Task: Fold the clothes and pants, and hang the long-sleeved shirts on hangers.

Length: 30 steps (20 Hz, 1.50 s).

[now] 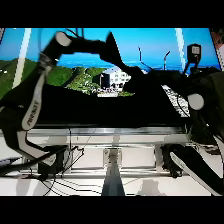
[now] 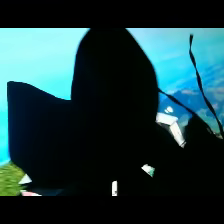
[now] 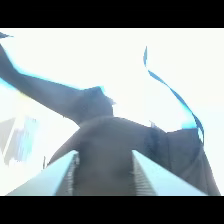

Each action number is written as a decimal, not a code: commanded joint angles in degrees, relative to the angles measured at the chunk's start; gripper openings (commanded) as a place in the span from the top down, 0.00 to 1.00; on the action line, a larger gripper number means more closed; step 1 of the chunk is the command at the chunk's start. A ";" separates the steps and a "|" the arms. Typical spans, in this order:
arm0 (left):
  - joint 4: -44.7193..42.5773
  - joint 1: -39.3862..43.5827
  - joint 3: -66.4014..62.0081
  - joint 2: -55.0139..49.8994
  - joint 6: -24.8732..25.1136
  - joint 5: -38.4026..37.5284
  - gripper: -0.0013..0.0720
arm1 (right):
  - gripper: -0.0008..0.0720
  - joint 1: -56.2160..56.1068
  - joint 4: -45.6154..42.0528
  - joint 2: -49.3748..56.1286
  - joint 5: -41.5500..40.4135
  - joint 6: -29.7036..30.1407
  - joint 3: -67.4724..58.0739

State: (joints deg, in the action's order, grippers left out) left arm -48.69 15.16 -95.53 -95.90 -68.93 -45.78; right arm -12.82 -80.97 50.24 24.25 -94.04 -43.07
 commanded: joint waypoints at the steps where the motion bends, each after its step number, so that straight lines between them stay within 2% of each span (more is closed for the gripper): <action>1: -6.36 -4.87 -0.22 6.86 -0.11 0.57 0.97 | 0.36 0.39 0.11 11.06 -9.09 -0.44 -4.70; 3: -10.71 -7.78 -0.22 9.68 -0.11 0.55 0.97 | 0.31 2.62 0.11 15.41 -6.19 -0.44 -8.83; 8: -18.32 -16.04 -0.22 15.56 -0.11 0.55 0.97 | 0.31 16.59 0.02 17.77 9.64 0.92 -15.02; 10: -18.84 -19.45 -0.22 17.92 -0.15 0.57 0.97 | 0.33 22.93 0.17 17.81 17.90 5.40 -15.08; 12: -19.21 -22.45 -0.22 19.80 -0.15 0.52 0.97 | 0.37 27.78 1.99 17.81 26.53 13.05 -15.08; 14: -22.53 -24.92 -0.20 20.94 -3.72 -0.37 0.97 | 0.37 30.82 7.19 17.88 32.26 20.74 -14.82; 16: -30.16 -26.80 -0.20 21.31 -8.26 -4.50 0.97 | 0.37 31.93 8.98 18.03 35.01 24.96 -13.88; 19: -44.72 -28.26 -0.09 20.90 -12.41 -14.56 0.97 | 0.37 32.11 10.29 21.11 41.66 28.83 -12.83; 23: -53.20 -31.12 -0.07 17.66 -13.44 -24.35 0.97 | 0.37 32.11 24.87 29.16 53.05 36.15 -12.48; 24: -54.84 -32.04 -0.07 16.52 -14.60 -24.79 0.97 | 0.37 32.11 28.79 30.75 54.66 38.42 -12.48; 26: -55.63 -34.25 -0.07 14.45 -20.59 -24.28 0.96 | 0.34 32.11 32.37 32.20 51.45 41.00 -12.48; 27: -55.63 -35.32 -0.07 13.53 -23.47 -23.98 0.96 | 0.21 32.11 32.33 32.20 47.58 40.96 -12.61; 30: -55.65 -38.01 -0.07 12.09 -24.76 -23.93 0.96 | 0.20 32.11 32.30 32.24 38.69 39.15 -13.11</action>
State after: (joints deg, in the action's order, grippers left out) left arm -102.45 -20.32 -95.61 -82.19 -90.04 -68.79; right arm 19.25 -51.55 81.56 69.21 -55.40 -55.88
